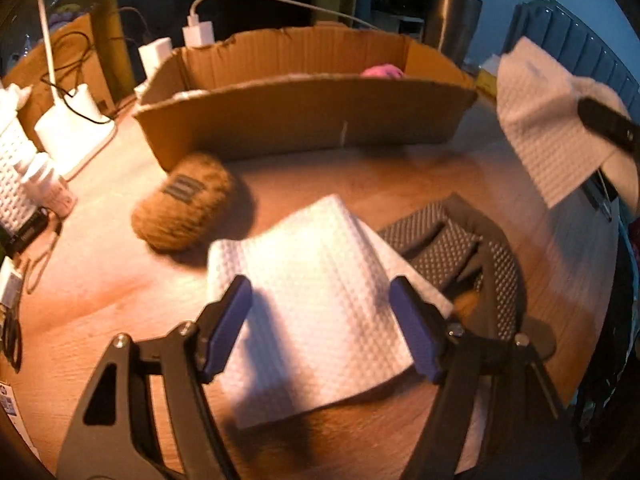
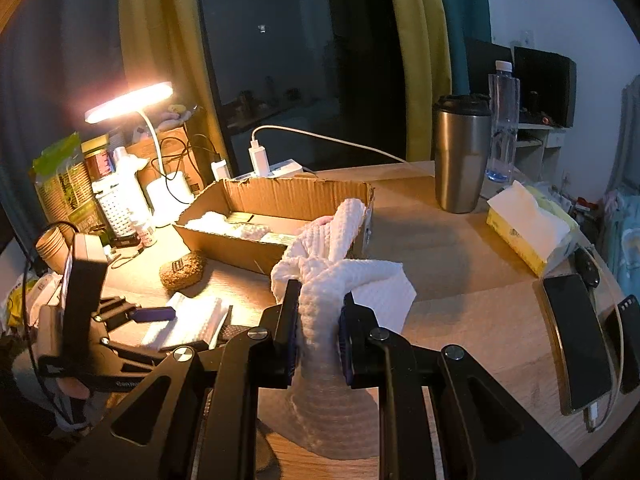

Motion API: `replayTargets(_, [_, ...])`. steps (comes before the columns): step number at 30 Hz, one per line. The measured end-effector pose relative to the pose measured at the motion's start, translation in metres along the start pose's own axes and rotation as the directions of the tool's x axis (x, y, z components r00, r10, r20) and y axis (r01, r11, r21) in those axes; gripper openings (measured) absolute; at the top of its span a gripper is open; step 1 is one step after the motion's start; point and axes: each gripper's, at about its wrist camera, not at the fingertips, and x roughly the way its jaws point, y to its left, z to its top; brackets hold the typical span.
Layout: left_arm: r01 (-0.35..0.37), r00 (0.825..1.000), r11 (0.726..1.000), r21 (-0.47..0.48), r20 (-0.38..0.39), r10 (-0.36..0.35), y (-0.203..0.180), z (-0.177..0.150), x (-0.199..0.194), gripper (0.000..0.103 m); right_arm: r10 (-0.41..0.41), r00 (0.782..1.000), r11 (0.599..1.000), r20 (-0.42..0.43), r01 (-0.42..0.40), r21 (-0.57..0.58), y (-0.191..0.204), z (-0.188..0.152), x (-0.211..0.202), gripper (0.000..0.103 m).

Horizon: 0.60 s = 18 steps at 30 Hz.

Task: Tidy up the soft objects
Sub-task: 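Grasp a second white towel with the left gripper while the right gripper holds its towel, then carry both white towels over the box with both grippers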

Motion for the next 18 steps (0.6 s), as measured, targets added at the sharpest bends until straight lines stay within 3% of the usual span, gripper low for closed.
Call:
replayTargets(2, [0.014,1.000,1.000,0.012,0.021,-0.015,-0.002,-0.002,0.000,0.067,-0.003,1.000,1.000,-0.002,0.003,0.007,-0.003,-0.001,0.000,0.019])
replayTargets(3, [0.020,0.999,1.000,0.020,0.027,-0.020,-0.003,-0.003,0.001,0.051,-0.003,1.000,1.000,-0.003,0.004,0.010,-0.005,-0.002,0.001,0.019])
replayTargets(6, [0.051,0.998,0.998,0.032,0.040,-0.052,-0.006,-0.003,-0.002,0.019,-0.003,1.000,1.000,-0.003,0.003,0.018,-0.007,-0.003,0.001,0.019])
replayTargets(8, [0.076,0.996,0.996,0.036,0.037,-0.077,-0.009,-0.004,-0.003,0.011,0.000,1.000,1.000,0.000,0.000,0.019,-0.008,-0.003,0.001,0.019])
replayTargets(18, [0.120,0.981,0.991,0.060,0.144,-0.127,-0.019,0.005,-0.052,0.009,0.001,1.000,1.000,0.017,-0.001,0.017,-0.005,0.000,-0.004,0.019])
